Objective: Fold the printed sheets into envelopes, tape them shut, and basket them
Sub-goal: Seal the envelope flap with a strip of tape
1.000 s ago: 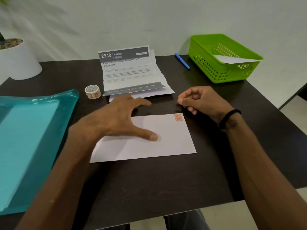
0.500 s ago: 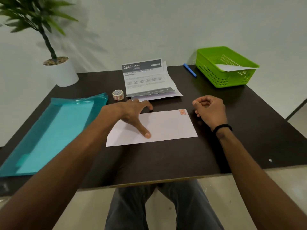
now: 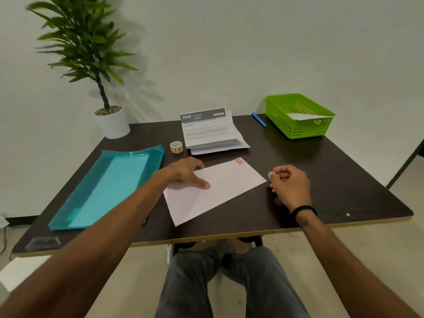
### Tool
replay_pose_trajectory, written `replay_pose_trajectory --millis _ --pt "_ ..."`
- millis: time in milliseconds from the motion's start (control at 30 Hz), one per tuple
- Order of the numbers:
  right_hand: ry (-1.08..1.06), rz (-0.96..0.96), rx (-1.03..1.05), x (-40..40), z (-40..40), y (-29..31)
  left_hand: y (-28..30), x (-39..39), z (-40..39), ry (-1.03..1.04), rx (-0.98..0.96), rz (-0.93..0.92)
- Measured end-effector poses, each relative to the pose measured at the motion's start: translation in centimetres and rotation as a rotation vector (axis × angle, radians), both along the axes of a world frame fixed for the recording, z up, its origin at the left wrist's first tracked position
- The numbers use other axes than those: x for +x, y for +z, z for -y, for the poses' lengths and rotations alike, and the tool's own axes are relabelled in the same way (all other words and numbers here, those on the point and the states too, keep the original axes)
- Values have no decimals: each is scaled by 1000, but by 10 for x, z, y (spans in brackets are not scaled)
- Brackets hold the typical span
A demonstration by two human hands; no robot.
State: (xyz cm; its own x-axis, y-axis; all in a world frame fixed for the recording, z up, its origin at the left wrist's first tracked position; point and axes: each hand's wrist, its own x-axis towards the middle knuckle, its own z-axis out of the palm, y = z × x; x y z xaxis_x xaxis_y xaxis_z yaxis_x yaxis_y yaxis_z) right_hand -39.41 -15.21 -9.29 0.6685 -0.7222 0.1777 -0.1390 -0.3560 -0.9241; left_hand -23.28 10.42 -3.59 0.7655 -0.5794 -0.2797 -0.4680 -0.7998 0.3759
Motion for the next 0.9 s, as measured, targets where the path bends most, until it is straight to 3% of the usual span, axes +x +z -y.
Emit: replay_pose_trajectory --millis 200,533,733,900 --pt "43 -77 125 -18 -13 2 3 -33 -17 108 -283 -57" --pt "565 -243 390 -46 -35 47 20 -83 7 305 -812 -186" --pt "544 -234 387 -59 -23 62 26 -88 56 397 -1135 -219" --pt "470 -51 463 -60 4 73 41 -92 92 374 -1346 -292"
